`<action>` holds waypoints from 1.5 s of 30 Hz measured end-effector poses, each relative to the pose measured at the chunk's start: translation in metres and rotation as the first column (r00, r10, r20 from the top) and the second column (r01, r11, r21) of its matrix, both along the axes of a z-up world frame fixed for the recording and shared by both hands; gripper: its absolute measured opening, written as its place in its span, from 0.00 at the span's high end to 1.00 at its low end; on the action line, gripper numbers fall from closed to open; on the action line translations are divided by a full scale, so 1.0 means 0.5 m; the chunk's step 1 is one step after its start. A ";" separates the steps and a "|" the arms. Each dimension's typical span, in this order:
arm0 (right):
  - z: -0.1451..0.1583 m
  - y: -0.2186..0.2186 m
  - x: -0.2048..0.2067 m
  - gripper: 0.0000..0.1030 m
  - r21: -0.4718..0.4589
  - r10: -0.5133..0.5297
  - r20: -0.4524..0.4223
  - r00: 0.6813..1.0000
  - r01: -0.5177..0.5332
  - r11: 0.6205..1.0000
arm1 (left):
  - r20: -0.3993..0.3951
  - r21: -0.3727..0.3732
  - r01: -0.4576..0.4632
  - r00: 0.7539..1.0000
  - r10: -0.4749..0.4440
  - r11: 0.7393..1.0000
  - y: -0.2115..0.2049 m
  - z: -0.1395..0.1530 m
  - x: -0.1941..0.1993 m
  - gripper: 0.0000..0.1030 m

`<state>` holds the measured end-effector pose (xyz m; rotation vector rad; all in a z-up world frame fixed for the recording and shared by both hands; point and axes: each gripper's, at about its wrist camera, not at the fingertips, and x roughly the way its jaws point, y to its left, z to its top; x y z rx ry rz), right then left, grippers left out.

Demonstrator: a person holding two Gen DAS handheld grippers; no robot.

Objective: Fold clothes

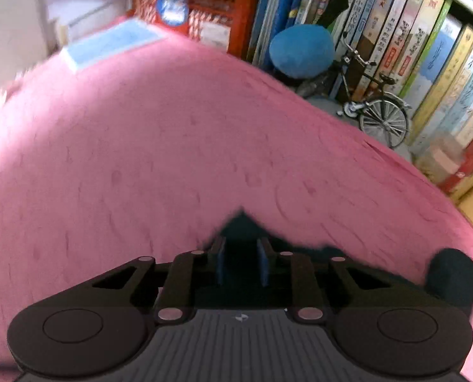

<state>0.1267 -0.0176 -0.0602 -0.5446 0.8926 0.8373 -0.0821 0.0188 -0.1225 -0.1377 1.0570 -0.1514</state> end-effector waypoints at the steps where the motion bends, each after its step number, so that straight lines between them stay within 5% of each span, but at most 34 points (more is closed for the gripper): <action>1: -0.005 0.013 0.012 0.75 0.015 -0.002 -0.017 1.000 0.003 1.000 | -0.003 -0.006 -0.001 1.000 0.001 1.000 0.003 0.000 0.001 0.45; 7: 0.057 -0.007 0.016 0.72 0.122 -0.014 -0.059 0.998 0.021 0.992 | -0.013 -0.030 -0.003 1.000 0.003 1.000 0.003 0.001 0.011 0.45; 9: 0.096 -0.064 -0.012 0.61 0.164 -0.030 -0.045 0.999 0.037 0.986 | -0.012 -0.027 0.001 1.000 -0.001 1.000 0.002 0.001 0.012 0.45; 13: 0.138 -0.193 -0.098 0.61 0.167 -0.067 -0.059 0.996 0.076 0.983 | -0.018 -0.022 0.008 1.000 -0.008 1.000 0.000 0.001 0.017 0.44; 17: 0.110 -0.313 -0.212 0.61 0.019 -0.100 -0.109 0.989 0.102 0.995 | -0.031 -0.023 0.011 0.999 -0.012 1.000 -0.001 0.001 0.020 0.44; 26: 0.090 -0.381 -0.255 0.61 0.005 -0.179 -0.142 0.974 0.181 0.983 | -0.082 0.008 0.040 0.996 -0.039 0.999 -0.018 0.001 0.042 0.39; 34: 0.097 -0.469 -0.280 0.62 -0.008 -0.279 -0.184 0.943 0.282 0.959 | -0.140 -0.025 -0.043 0.989 0.039 0.999 -0.009 0.005 0.061 0.39; 37: 0.069 -0.499 -0.280 0.74 -0.073 -0.326 -0.203 0.923 0.318 0.945 | -0.159 0.003 -0.041 0.986 0.041 0.999 -0.022 0.006 0.068 0.37; 45: 0.013 -0.480 -0.263 0.71 -0.086 -0.341 -0.228 0.912 0.330 0.940 | -0.171 0.066 -0.003 0.985 0.014 0.998 -0.055 0.001 0.077 0.20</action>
